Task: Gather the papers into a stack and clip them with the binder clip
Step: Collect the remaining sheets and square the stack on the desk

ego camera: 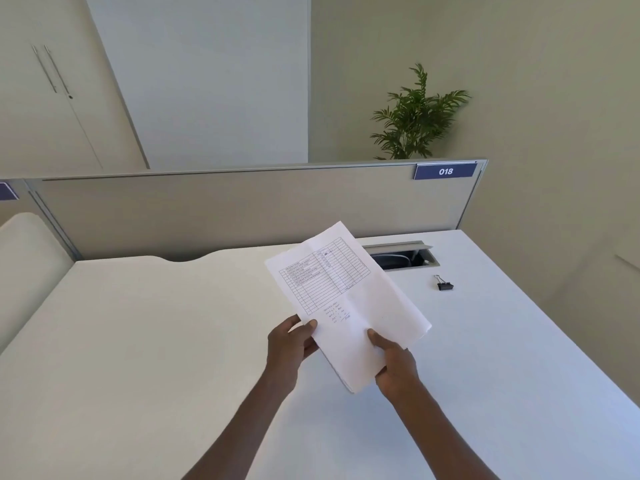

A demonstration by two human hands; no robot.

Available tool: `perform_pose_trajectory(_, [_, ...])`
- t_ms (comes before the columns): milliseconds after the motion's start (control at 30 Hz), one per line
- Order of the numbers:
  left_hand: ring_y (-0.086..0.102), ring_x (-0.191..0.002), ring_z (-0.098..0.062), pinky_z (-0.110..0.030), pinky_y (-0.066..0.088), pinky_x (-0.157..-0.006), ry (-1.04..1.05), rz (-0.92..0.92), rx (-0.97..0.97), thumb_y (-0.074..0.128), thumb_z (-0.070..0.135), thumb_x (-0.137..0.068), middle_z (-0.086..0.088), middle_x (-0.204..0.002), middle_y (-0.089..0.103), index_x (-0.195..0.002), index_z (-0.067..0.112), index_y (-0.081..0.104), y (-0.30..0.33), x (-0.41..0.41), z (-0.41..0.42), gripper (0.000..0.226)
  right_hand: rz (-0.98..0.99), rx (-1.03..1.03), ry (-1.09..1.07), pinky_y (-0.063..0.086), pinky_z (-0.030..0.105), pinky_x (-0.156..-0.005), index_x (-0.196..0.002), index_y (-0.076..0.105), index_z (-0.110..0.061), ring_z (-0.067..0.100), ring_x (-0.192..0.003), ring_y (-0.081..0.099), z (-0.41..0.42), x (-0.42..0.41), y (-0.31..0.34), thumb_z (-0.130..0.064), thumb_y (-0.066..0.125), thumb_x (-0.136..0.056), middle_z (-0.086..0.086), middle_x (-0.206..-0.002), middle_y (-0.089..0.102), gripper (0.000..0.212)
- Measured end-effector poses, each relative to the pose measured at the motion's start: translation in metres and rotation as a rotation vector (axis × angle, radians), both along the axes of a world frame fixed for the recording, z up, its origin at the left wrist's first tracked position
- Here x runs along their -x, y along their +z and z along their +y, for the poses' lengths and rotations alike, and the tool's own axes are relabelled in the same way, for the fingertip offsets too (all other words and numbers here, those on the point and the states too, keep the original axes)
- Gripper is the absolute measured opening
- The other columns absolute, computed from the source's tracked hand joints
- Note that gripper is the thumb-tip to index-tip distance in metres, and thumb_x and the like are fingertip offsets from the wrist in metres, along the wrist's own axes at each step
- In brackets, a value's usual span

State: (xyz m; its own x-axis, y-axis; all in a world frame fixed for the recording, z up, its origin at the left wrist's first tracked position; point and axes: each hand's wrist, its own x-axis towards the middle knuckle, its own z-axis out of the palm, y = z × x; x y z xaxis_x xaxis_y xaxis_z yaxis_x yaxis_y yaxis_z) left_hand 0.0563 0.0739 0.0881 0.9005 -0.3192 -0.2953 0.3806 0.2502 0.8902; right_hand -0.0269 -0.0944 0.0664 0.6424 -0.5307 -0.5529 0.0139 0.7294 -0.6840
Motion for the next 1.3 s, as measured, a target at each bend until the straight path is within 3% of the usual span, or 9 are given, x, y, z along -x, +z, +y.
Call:
perform_pose_trajectory(167, [0.072, -0.081, -0.025, -0.026, 0.058, -0.061, 0.163, -0.022, -0.122, 0.066, -0.003, -0.087, -0.007, -0.087, 0.079, -0.101, 0.006, 0.074, -0.012, -0.005, -0.009, 0.018, -0.015, -0.028, 0.048, 0.056, 0.044, -0.086, -0.117, 0.064, -0.008, 0.031, -0.107, 0.065, -0.004, 0.005, -0.008, 0.008, 0.077, -0.072, 0.01, -0.114, 0.072, 0.05])
perform_pose_trajectory(300, [0.073, -0.081, -0.023, -0.028, 0.06, -0.063, 0.186, -0.045, -0.222, 0.067, -0.003, -0.087, -0.006, -0.09, 0.078, -0.109, 0.007, 0.072, -0.025, -0.012, -0.009, 0.025, 0.027, 0.036, 0.062, 0.055, 0.037, -0.073, -0.122, 0.06, -0.002, 0.032, -0.099, 0.065, -0.038, 0.014, -0.011, 0.012, 0.073, -0.074, 0.017, -0.115, 0.068, 0.052])
perform_pose_trajectory(433, [0.074, -0.088, -0.029, -0.032, 0.061, -0.07, 0.163, -0.028, -0.282, 0.068, -0.003, -0.086, -0.01, -0.094, 0.078, -0.113, 0.007, 0.071, -0.036, -0.018, -0.008, 0.028, 0.124, 0.296, 0.246, 0.057, 0.033, -0.066, -0.12, 0.062, -0.004, 0.031, -0.089, 0.067, -0.074, 0.023, -0.007, 0.009, 0.074, -0.075, 0.021, -0.112, 0.069, 0.048])
perform_pose_trajectory(567, [0.074, -0.081, -0.027, -0.028, 0.061, -0.064, 0.148, -0.027, -0.316, 0.068, -0.004, -0.086, -0.008, -0.091, 0.077, -0.109, 0.009, 0.071, -0.04, -0.018, -0.014, 0.027, 0.262, 0.64, 0.428, 0.054, 0.026, -0.061, -0.116, 0.067, -0.009, 0.022, -0.077, 0.068, -0.093, 0.021, -0.007, 0.002, 0.071, -0.081, 0.014, -0.096, 0.073, 0.037])
perform_pose_trajectory(733, [0.072, -0.078, -0.027, -0.033, 0.06, -0.07, 0.151, -0.008, -0.344, 0.068, -0.005, -0.086, -0.004, -0.088, 0.076, -0.103, 0.011, 0.07, -0.05, -0.015, -0.03, 0.024, 0.385, 0.941, 0.499, 0.053, 0.031, -0.078, -0.112, 0.07, -0.009, 0.025, -0.093, 0.068, -0.1, 0.013, -0.021, -0.004, 0.059, -0.087, 0.007, -0.101, 0.073, 0.028])
perform_pose_trajectory(1000, [0.071, -0.073, -0.029, -0.042, 0.061, -0.078, 0.205, -0.015, -0.517, 0.075, 0.001, -0.079, 0.002, -0.074, 0.076, -0.09, 0.014, 0.076, -0.072, -0.012, -0.05, 0.017, 0.475, 0.902, 0.444, 0.053, 0.033, -0.08, -0.11, 0.067, -0.007, 0.027, -0.097, 0.065, -0.107, 0.021, -0.046, -0.004, 0.061, -0.086, 0.008, -0.103, 0.071, 0.025])
perform_pose_trajectory(1100, [0.065, -0.064, -0.025, -0.035, 0.056, -0.074, 0.198, -0.085, -0.627, 0.077, 0.005, -0.078, 0.01, -0.061, 0.073, -0.078, 0.023, 0.077, -0.08, -0.009, -0.059, 0.018, 0.497, 0.866, 0.461, 0.049, 0.028, -0.072, -0.102, 0.068, -0.007, 0.024, -0.092, 0.065, -0.112, 0.026, -0.052, -0.003, 0.061, -0.084, 0.004, -0.093, 0.07, 0.019])
perform_pose_trajectory(1200, [0.067, -0.067, -0.018, -0.027, 0.049, -0.071, 0.18, -0.147, -0.708, 0.076, 0.005, -0.079, 0.008, -0.071, 0.075, -0.09, 0.014, 0.08, -0.084, -0.008, -0.066, 0.015, 0.526, 0.858, 0.514, 0.047, 0.026, -0.066, -0.088, 0.065, -0.013, 0.023, -0.085, 0.063, -0.117, 0.027, -0.052, -0.004, 0.062, -0.081, 0.0, -0.083, 0.068, 0.011])
perform_pose_trajectory(1300, [0.067, -0.069, -0.011, -0.023, 0.047, -0.069, 0.161, -0.201, -0.775, 0.075, 0.003, -0.079, 0.025, -0.055, 0.066, -0.088, 0.011, 0.08, -0.09, -0.011, -0.072, 0.014, 0.552, 0.883, 0.568, 0.05, 0.028, -0.069, -0.08, 0.063, -0.016, 0.024, -0.085, 0.064, -0.123, 0.023, -0.053, -0.004, 0.064, -0.079, -0.001, -0.078, 0.067, 0.012])
